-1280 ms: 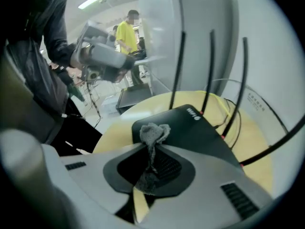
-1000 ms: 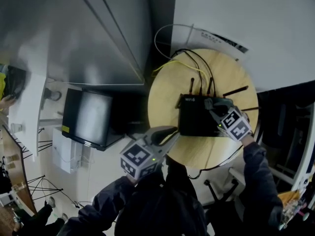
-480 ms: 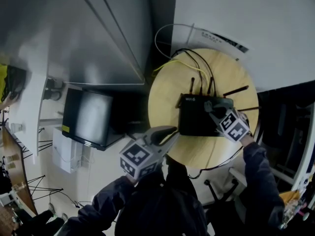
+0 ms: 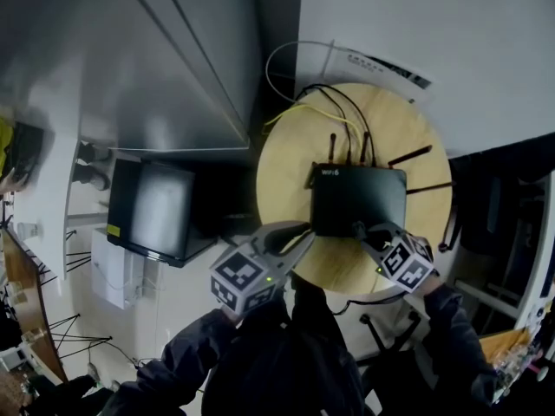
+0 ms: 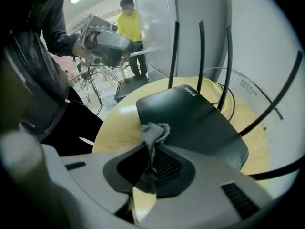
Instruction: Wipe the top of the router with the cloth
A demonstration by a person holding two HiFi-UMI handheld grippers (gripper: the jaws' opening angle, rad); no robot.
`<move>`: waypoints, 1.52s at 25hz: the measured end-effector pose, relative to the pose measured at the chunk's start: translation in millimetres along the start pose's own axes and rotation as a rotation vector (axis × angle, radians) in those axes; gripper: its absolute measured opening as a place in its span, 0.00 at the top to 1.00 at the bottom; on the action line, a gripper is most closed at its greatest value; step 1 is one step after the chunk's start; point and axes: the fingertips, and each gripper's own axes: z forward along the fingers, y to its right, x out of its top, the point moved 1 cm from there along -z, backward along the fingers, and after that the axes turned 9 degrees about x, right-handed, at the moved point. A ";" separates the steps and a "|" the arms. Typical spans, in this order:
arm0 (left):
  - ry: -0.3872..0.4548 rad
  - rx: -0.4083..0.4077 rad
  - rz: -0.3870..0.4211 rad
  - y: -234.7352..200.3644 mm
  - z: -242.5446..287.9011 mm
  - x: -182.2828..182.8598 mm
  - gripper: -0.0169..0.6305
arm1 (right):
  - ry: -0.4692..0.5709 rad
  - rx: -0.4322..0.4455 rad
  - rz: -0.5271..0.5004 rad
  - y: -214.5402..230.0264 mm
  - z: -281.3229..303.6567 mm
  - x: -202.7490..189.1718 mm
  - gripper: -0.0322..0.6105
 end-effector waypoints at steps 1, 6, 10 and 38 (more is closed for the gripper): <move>0.000 -0.003 -0.002 1.1 0.4 0.2 0.93 | 0.002 0.004 0.003 -1.2 0.3 -0.8 0.85; -0.007 -0.012 0.011 4.7 1.0 -1.0 0.93 | 0.027 -0.056 0.029 22.6 -10.0 4.4 0.85; -0.003 -0.009 0.009 4.5 0.5 -0.4 0.93 | 0.038 -0.214 0.107 78.7 -25.8 5.7 0.85; -0.014 -0.024 0.007 8.6 0.7 -3.1 0.93 | -0.064 -0.117 0.094 17.6 -21.1 -41.1 0.85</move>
